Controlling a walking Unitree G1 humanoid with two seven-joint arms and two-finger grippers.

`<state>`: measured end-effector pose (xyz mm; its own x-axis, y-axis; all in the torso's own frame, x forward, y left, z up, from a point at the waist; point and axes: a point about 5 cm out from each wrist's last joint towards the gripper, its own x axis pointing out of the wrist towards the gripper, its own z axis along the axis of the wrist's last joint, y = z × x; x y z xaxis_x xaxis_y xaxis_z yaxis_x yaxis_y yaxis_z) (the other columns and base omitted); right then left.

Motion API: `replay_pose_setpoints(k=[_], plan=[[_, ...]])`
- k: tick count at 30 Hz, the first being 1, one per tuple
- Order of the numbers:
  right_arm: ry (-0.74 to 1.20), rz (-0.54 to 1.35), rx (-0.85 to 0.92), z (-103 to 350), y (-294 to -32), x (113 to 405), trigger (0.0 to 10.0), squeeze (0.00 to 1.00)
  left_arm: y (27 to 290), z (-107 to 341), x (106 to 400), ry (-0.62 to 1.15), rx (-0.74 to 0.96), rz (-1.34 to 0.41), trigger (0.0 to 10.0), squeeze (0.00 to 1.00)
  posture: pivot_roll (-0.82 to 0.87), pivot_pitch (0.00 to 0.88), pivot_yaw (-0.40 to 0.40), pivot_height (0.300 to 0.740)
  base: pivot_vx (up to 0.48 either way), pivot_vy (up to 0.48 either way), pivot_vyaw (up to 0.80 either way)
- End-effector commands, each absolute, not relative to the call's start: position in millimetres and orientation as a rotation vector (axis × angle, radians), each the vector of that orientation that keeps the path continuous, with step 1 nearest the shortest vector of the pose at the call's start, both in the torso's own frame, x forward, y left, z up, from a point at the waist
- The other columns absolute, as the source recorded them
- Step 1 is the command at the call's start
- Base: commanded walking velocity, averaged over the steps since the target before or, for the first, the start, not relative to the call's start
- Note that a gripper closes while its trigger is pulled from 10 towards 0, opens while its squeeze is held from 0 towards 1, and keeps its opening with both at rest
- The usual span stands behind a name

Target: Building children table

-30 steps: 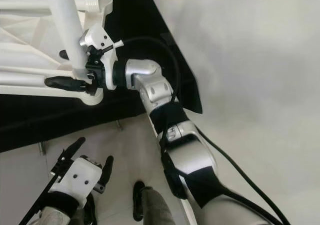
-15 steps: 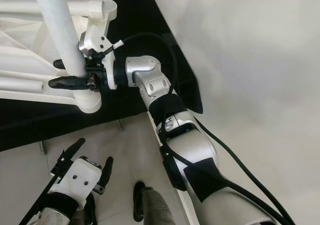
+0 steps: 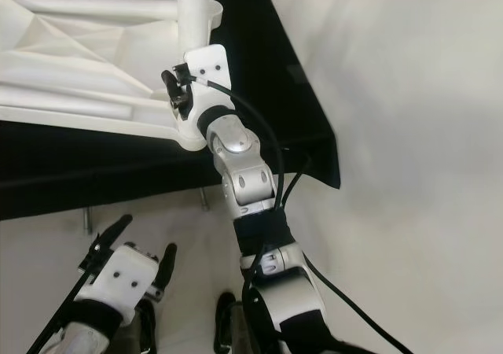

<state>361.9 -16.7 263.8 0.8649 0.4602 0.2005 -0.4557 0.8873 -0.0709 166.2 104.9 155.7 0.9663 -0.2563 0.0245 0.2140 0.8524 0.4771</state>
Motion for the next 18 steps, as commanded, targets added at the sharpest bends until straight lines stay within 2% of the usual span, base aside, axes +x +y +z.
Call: replay_pose_setpoints(k=[1,5,6,8,14,18], plan=[[-0.03,0.5,0.038,221.6,11.3,353.5,10.0,0.0,103.6,146.7,165.4,-0.055,0.482,-0.251,10.0,0.0,0.01,0.249,-0.189,0.74,0.0,0.0,0.0],[-0.019,0.527,0.087,219.5,16.7,347.9,10.0,0.0,105.2,144.6,167.0,-0.05,0.484,-0.241,10.0,0.0,0.01,0.236,-0.183,0.74,0.0,0.0,0.0],[-0.031,0.563,0.148,220.0,18.4,342.1,10.0,1.0,106.2,143.0,168.4,-0.047,0.487,-0.239,10.0,0.0,0.01,0.222,-0.178,0.74,0.0,0.0,0.0],[-0.062,0.596,0.207,221.9,15.4,334.9,10.0,1.0,108.0,140.0,171.0,-0.041,0.491,-0.237,10.0,0.0,0.01,0.205,-0.172,0.74,0.0,0.0,0.0],[-0.108,0.601,0.213,223.3,2.6,335.3,10.0,1.0,111.8,136.6,174.8,-0.031,0.49,-0.22,10.0,0.0,0.0,0.183,-0.159,0.74,0.0,0.0,0.0],[-0.154,0.614,0.183,214.7,-25.4,337.7,10.0,1.0,125.8,131.6,182.8,-0.009,0.513,-0.134,10.0,0.0,0.0,0.148,-0.137,0.74,0.0,0.0,0.0]])
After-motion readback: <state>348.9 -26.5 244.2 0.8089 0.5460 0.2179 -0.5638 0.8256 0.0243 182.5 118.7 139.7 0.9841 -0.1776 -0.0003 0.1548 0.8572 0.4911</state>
